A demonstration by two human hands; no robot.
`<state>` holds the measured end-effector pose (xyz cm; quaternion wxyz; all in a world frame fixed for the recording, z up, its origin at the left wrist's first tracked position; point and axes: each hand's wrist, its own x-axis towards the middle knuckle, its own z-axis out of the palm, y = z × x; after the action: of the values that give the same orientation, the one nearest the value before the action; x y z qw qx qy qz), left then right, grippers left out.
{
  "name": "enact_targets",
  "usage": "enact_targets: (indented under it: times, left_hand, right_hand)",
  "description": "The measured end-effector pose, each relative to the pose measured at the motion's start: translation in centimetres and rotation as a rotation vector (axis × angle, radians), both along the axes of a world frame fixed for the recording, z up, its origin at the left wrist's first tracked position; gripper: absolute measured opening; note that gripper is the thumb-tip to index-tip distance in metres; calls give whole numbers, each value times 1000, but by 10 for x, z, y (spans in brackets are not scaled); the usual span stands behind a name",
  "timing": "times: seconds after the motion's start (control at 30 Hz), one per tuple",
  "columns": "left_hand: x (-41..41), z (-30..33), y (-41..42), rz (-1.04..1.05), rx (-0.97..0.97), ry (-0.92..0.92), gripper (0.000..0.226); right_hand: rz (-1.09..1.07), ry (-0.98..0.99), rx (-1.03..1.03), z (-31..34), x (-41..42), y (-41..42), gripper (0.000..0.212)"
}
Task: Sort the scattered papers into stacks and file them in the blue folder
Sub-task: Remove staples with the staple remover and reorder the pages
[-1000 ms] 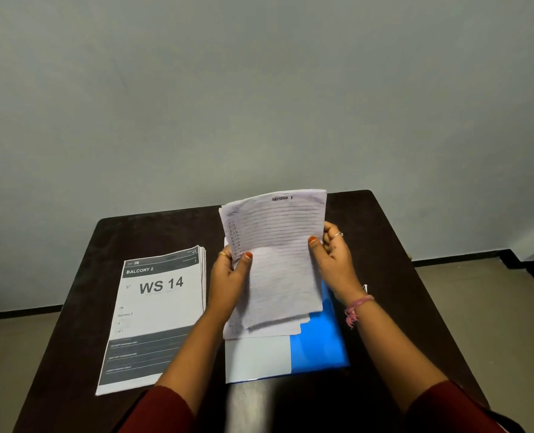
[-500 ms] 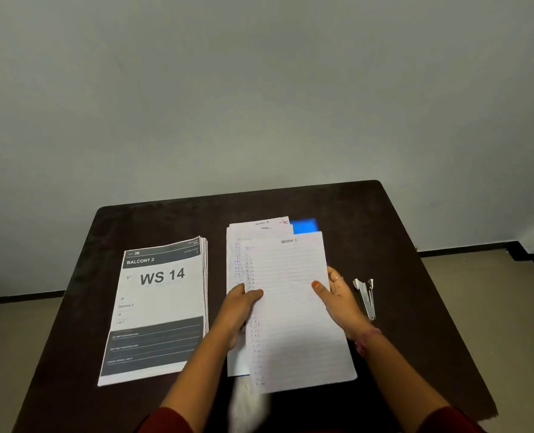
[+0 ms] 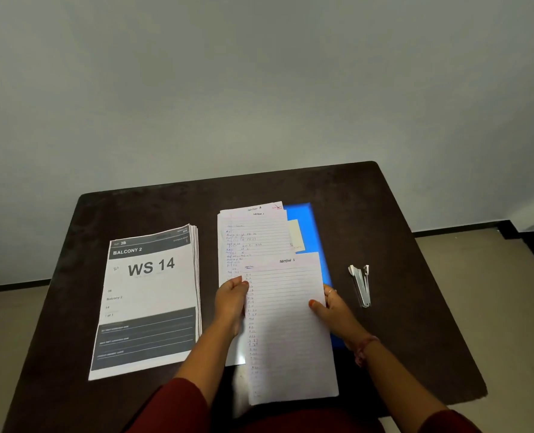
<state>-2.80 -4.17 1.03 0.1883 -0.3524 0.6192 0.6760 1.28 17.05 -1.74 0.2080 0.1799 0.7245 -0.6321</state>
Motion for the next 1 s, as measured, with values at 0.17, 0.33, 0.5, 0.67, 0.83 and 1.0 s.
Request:
enact_targets:
  times: [0.17,0.33,0.5,0.67,0.83,1.0]
  left_hand:
    - [0,-3,5,48,-70,20,13]
    - [1,-10,6,66,-113,17,15]
    - [2,-13,5,66,-98,35,17]
    - [3,-11,5,88,-53,47,14]
    - [5,-13,2,80,-57,51,19]
    - [8,-12,1,59,-63,106,21]
  right_hand:
    - [-93,108,447,13,-8,12,27]
    - [-330,81,882,18,-14,40,45]
    - [-327,-97,764,9,-19,54,62]
    - [-454,-69,620,3,-22,58,50]
    - [-821,-71,-400,18,-25,43,12]
    - [-443,-35,-293,30,-37,14,13]
